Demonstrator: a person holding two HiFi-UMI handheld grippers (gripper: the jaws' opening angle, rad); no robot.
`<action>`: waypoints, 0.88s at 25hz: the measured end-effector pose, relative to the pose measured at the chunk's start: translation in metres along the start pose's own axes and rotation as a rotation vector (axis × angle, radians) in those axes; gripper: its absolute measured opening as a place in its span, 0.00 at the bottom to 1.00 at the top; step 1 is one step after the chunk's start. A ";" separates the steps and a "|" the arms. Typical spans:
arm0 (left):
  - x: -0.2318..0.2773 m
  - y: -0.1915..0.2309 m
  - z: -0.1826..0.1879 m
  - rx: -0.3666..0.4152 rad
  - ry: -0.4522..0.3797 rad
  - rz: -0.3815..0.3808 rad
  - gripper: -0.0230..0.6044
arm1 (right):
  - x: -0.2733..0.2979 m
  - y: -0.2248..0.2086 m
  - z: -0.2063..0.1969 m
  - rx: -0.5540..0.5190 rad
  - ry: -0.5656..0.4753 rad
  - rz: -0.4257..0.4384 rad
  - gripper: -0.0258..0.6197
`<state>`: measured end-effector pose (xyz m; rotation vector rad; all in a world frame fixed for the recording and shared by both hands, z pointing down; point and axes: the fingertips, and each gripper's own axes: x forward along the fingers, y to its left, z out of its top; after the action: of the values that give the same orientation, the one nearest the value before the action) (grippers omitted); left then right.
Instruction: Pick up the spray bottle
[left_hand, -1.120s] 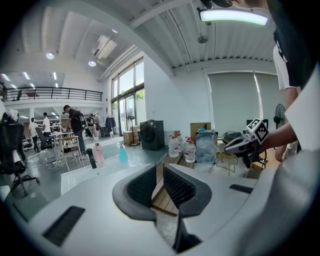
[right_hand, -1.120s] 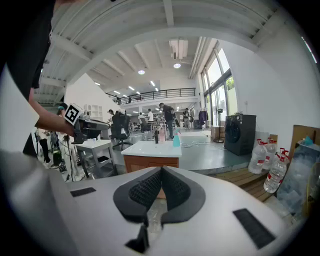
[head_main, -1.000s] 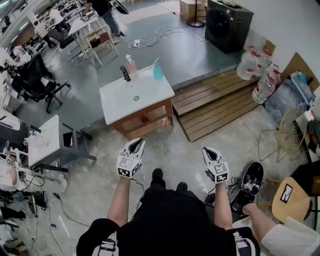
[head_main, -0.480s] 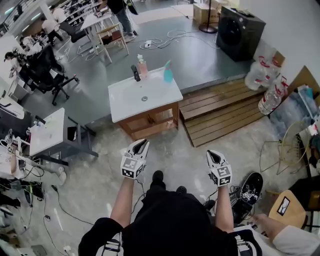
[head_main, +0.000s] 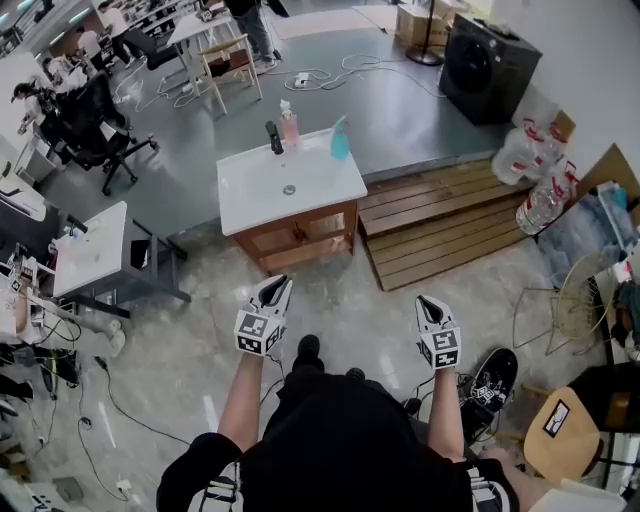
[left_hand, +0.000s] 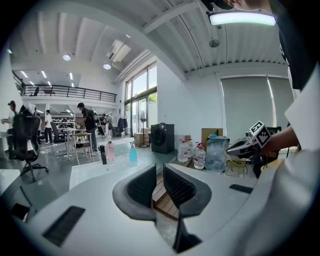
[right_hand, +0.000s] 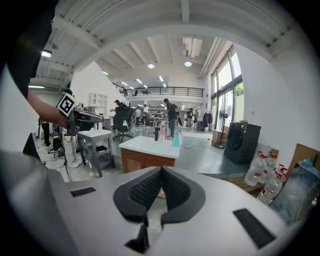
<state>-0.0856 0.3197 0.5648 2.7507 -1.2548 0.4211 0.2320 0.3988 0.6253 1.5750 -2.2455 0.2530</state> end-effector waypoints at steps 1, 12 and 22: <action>0.000 0.002 0.000 0.000 0.000 0.003 0.12 | 0.001 -0.002 0.001 -0.002 0.002 -0.003 0.06; 0.005 0.035 0.000 -0.012 0.000 0.001 0.12 | 0.020 0.002 0.010 0.001 0.026 -0.026 0.07; 0.018 0.102 0.001 -0.024 -0.006 -0.025 0.12 | 0.071 0.036 0.052 0.002 -0.019 0.018 0.28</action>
<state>-0.1508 0.2391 0.5657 2.7469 -1.2180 0.3935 0.1666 0.3319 0.6093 1.5655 -2.2751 0.2468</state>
